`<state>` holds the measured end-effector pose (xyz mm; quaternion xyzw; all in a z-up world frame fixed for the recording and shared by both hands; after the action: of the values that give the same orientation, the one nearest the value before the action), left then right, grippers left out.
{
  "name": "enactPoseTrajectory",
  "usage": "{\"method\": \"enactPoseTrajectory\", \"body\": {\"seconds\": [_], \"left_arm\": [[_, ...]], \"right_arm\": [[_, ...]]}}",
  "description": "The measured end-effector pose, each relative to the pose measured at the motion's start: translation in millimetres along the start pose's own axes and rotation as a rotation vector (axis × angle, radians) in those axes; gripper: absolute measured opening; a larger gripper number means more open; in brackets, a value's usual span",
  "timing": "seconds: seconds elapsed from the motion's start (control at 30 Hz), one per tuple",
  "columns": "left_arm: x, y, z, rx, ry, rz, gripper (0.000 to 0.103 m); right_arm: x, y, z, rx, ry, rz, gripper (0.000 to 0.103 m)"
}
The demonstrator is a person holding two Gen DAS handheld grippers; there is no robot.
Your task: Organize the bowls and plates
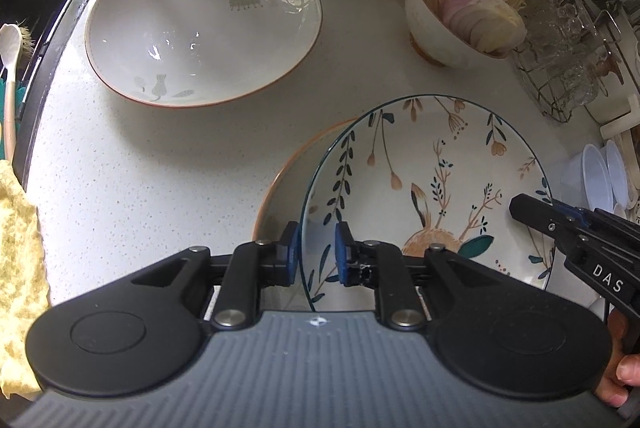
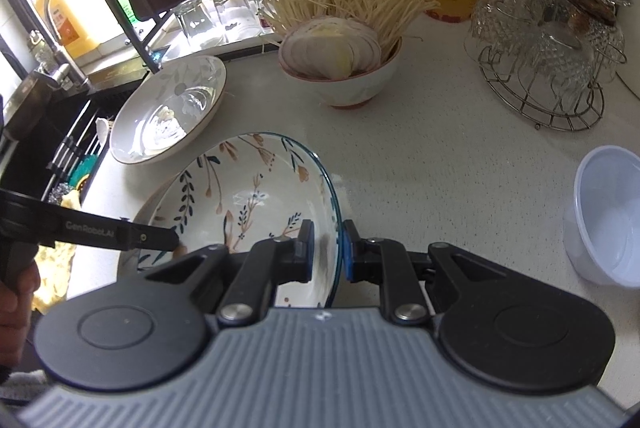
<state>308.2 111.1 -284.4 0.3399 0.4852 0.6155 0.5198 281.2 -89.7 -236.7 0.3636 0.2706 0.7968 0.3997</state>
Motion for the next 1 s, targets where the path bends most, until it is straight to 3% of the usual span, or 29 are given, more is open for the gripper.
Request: {"method": "enactPoseTrajectory", "body": {"seconds": [0.1,0.17,0.27,0.63,1.0], "left_arm": [[4,1,1,0.008,0.032,-0.026,0.025],[3,3,1,0.009,0.04,-0.041,0.04],[2,6,1,0.021,0.069,-0.055,0.05],[9,18,-6,0.06,0.118,-0.054,0.061],[23,30,-11,0.068,0.221,-0.07,0.065]], "right_arm": [[0,-2,0,-0.004,0.005,-0.005,0.018],[0,-4,-2,0.003,0.0,-0.006,0.017],[1,-6,-3,-0.002,-0.001,-0.009,0.017],[4,-14,-8,0.008,-0.015,0.006,0.017],[-1,-21,-13,0.037,-0.058,0.039,0.017]]}}
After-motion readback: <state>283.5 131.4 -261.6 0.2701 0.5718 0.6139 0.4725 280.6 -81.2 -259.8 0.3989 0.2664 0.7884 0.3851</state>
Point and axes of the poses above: each gripper's, at about its wrist camera, not at the fingertips, and y roughly against the way its jaws point, x to its left, z to its top, the point moved 8 cm from there along -y, roughly the way its jaws point, and after that the axes turned 11 degrees about z, right-handed, at the moved point
